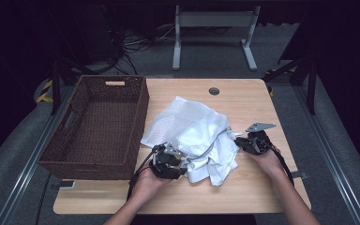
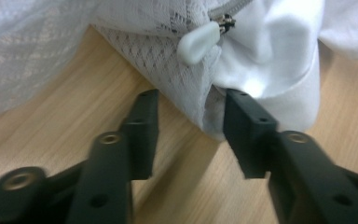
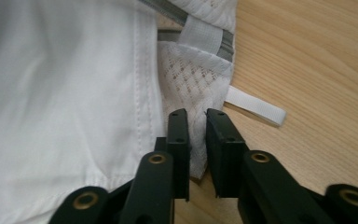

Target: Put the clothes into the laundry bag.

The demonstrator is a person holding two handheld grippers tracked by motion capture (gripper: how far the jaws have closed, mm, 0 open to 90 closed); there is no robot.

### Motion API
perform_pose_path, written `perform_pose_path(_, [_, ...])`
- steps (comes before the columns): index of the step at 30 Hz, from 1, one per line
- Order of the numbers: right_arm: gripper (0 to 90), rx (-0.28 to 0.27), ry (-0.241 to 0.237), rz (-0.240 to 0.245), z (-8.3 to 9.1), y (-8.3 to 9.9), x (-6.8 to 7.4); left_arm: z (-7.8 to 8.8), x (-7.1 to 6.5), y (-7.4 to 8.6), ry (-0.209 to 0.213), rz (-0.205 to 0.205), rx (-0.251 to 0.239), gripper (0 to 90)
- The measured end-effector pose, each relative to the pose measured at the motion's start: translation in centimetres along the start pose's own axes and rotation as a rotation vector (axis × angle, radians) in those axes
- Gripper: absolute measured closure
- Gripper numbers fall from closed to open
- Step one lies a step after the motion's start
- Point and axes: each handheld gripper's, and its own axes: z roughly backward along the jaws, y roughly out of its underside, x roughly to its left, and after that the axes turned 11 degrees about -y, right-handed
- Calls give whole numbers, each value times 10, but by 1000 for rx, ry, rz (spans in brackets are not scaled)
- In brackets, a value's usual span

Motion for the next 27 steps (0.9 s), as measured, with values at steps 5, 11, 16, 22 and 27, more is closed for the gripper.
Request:
perform_pose_path(5, [884,14,-31,5,4,3,6,-2,-3,-3,48,19,27,882])
perform_pose_path(11, [889,-59,-114,-19,36,4,9,24,13,-6,267,152,-85,887])
perform_pose_path(16, [890,-128,-117,-12,61,-3,14,38,23,-11,272,179,-129,887])
perform_pose_path(22, [889,-68,-109,27,64,14,20,24,15,-4,221,109,-38,880])
perform_pose_path(27, [681,-20,-110,23,68,24,22,17,12,0,177,85,-19,878])
